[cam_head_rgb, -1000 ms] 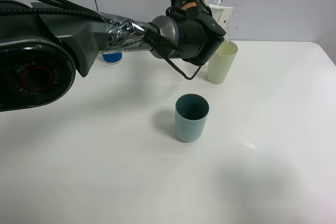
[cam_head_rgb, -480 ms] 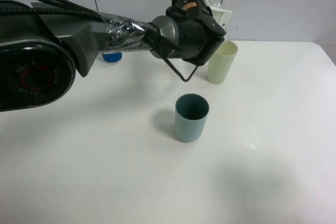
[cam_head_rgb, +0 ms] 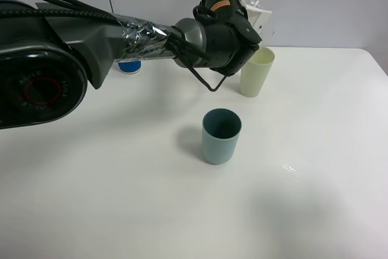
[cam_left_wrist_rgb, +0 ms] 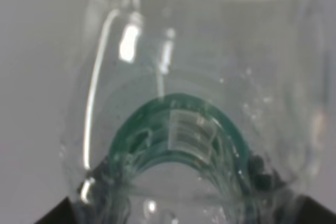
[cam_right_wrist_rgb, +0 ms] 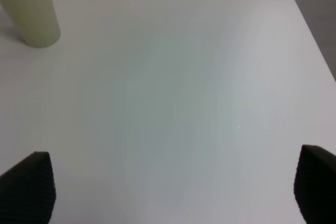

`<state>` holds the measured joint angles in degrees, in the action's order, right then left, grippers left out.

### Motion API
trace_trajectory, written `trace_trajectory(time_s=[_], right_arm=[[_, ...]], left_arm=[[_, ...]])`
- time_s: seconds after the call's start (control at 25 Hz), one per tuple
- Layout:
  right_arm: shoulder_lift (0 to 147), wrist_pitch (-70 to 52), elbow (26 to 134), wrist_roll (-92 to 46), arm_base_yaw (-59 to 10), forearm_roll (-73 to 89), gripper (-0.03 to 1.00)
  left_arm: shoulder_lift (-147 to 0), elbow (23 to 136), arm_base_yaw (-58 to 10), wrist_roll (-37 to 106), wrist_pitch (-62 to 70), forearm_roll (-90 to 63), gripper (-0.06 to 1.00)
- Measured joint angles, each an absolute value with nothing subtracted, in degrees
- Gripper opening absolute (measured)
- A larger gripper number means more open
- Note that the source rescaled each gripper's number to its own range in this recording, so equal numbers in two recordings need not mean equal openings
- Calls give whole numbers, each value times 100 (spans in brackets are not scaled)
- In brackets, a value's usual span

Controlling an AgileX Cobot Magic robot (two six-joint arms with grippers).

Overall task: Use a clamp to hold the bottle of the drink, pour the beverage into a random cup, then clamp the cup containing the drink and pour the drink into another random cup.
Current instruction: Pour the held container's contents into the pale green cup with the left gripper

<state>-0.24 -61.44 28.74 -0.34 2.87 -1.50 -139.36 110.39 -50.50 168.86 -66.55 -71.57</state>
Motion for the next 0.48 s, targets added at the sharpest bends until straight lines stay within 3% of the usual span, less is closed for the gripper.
trace_trajectory(time_s=[0.48], right_arm=[[-24, -6144, 2874, -34, 287, -153, 75]], left_arm=[[-13936, 11039, -5050, 16911, -6655, -6840, 5]])
